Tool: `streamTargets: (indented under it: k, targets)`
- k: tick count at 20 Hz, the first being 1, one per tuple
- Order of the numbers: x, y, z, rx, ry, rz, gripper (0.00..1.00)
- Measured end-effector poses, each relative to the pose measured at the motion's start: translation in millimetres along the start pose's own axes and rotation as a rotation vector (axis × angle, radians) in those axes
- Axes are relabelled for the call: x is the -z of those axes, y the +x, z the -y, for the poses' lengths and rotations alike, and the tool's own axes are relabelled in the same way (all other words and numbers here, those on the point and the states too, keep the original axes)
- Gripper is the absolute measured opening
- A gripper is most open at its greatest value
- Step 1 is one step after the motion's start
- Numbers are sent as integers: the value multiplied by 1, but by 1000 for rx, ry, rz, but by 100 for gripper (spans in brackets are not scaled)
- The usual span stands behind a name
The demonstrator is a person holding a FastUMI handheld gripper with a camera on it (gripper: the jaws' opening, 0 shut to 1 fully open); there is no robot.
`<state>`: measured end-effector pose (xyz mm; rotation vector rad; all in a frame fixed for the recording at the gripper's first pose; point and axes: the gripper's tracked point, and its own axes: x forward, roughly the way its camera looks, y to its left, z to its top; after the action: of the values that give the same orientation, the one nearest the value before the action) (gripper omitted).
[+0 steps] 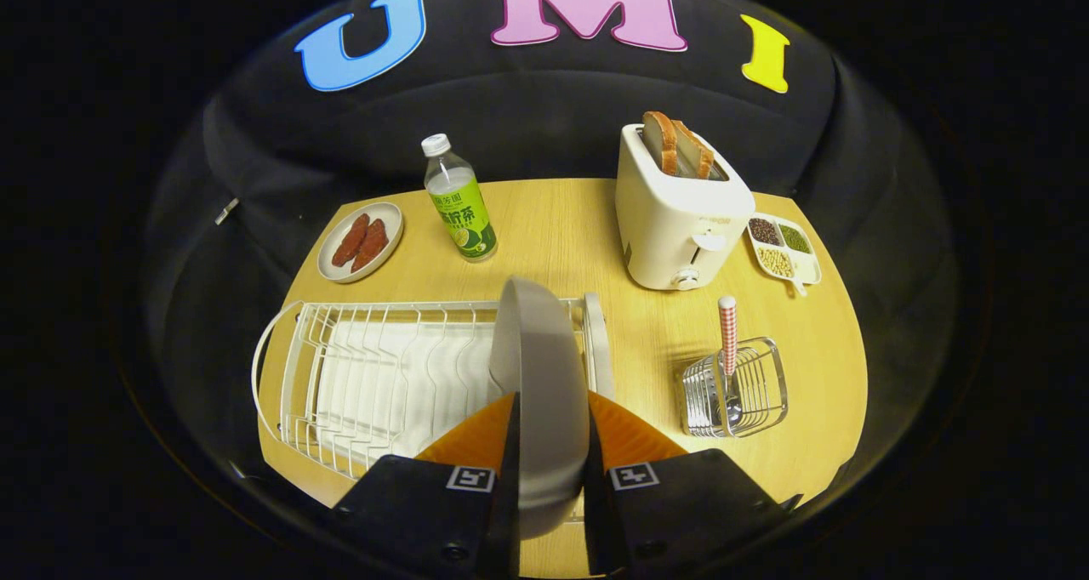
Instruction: Take the plate from the dish rack, then take the spoon from the basket and place it into the plate.
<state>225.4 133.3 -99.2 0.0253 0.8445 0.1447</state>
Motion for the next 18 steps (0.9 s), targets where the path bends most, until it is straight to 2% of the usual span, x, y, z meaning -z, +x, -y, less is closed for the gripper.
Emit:
streamTargets:
  k: [6, 18]
  targets:
    - [-8, -5, -11, 41, -28, 21, 34]
    - [-24, -12, -1, 121, -53, 43, 33]
